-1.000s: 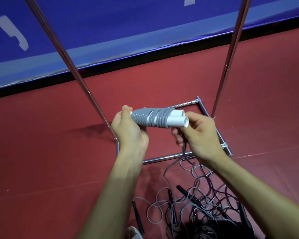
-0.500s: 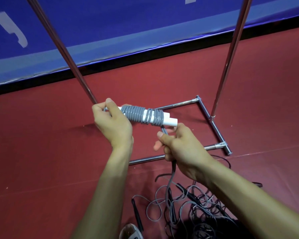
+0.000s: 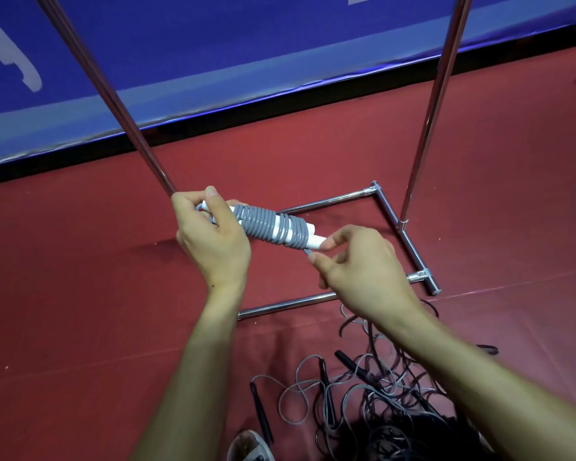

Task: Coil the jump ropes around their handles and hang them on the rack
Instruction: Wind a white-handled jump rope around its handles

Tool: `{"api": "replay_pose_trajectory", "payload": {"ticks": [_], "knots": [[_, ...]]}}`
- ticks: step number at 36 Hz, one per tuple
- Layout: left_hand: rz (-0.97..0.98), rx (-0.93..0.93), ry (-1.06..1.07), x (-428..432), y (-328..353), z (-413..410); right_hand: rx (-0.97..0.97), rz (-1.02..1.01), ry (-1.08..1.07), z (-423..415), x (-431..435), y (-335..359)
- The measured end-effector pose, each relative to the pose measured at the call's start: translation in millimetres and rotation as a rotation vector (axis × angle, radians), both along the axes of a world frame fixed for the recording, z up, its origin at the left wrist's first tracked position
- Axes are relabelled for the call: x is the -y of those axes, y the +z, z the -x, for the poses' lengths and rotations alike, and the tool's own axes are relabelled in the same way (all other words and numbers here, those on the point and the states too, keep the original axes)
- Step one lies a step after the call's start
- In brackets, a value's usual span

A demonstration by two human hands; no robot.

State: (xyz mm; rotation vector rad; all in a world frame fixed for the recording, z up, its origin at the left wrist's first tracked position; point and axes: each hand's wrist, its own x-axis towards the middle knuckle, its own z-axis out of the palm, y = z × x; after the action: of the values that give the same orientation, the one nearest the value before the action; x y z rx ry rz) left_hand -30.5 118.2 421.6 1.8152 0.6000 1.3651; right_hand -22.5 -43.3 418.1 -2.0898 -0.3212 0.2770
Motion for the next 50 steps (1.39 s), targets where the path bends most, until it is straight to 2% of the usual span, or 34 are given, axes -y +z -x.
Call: {"api": "replay_pose_trajectory", "payload": {"ticks": [2, 6, 9, 11, 16, 24, 28, 36, 50], "knots": [[-0.028, -0.011, -0.012, 2.4, 0.4, 0.6, 0.048, 0.082, 0.043, 1.1, 1.1, 4.5], [-0.039, -0.013, -0.021, 4.4, 2.1, 0.9, 0.301, 0.276, 0.109, 0.7, 6.9, 10.0], [-0.046, -0.015, -0.023, 5.8, 4.9, 1.4, 0.419, 0.355, 0.111, -2.9, 8.8, 8.8], [-0.061, -0.007, -0.024, 6.3, 7.0, 2.1, 0.489, 0.365, 0.127, -5.9, 9.8, 8.5], [-0.059, -0.009, -0.079, -3.2, 5.3, 2.3, 0.591, 0.209, 0.230, -16.5, 17.5, 7.4], [0.008, -0.014, -0.348, -6.7, 4.5, 4.1, 0.355, 0.049, 0.366, -32.7, 27.7, 19.7], [0.094, -0.006, -0.444, -5.5, 6.7, 4.7, 0.149, -0.113, 0.444, -39.6, 36.2, 26.4], [0.238, 0.041, -0.684, 7.5, 21.3, 7.9, -0.038, -0.287, 0.623, -40.0, 43.0, 27.5], [0.459, 0.095, -0.759, 10.2, 15.2, 5.1, -0.132, -0.408, 0.556, -42.2, 49.4, 31.4]]}}
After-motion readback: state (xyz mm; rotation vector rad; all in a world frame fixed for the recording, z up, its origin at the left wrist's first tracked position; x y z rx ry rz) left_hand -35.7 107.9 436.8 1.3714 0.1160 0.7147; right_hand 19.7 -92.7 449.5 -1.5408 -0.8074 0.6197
